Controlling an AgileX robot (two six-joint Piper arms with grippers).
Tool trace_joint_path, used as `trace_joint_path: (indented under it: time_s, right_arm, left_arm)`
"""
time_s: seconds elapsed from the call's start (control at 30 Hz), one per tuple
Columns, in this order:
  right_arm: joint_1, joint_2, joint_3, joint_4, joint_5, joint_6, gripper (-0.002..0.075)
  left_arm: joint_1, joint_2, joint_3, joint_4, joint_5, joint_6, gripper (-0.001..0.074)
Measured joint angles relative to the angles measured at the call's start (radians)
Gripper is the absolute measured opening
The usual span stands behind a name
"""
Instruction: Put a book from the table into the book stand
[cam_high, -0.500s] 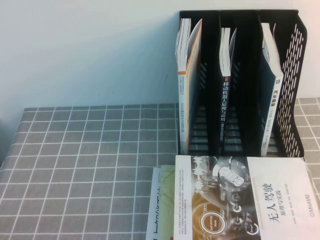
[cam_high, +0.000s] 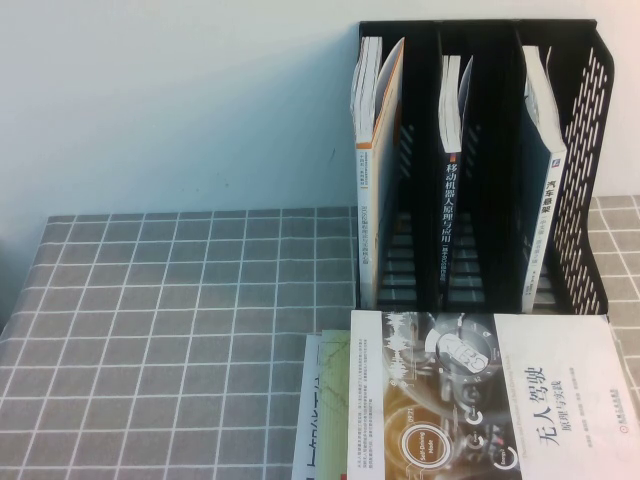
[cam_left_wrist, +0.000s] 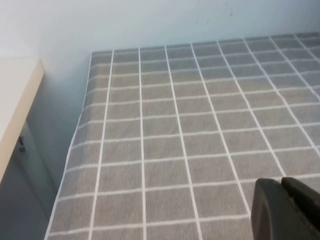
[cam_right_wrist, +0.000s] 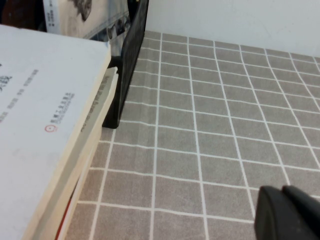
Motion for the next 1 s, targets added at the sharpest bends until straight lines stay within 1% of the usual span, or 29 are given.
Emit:
trace_joint_path:
  time_s: [0.27, 0.6, 0.8, 0.9, 1.0]
  right_arm:
    - [0.0, 0.0, 0.0, 0.0, 0.0, -0.002, -0.0003]
    - [0.0, 0.0, 0.0, 0.0, 0.0, -0.002, -0.0003]
    - [0.0, 0.0, 0.0, -0.008, -0.002, -0.002, -0.0003]
    - [0.0, 0.0, 0.002, -0.01, -0.031, -0.002, -0.0003]
    - [0.0, 0.0, 0.006, -0.007, -0.126, -0.007, -0.0003]
  left_arm:
    - [0.0, 0.0, 0.004, -0.002, -0.175, 0.0, -0.0003]
    - [0.0, 0.0, 0.004, -0.007, -0.202, 0.004, -0.0003]
    - [0.0, 0.0, 0.004, -0.021, -0.279, -0.007, -0.0003]
    - [0.0, 0.0, 0.004, -0.021, -0.32, -0.03, -0.0003]
    - [0.0, 0.0, 0.004, -0.021, -0.358, -0.081, -0.0003]
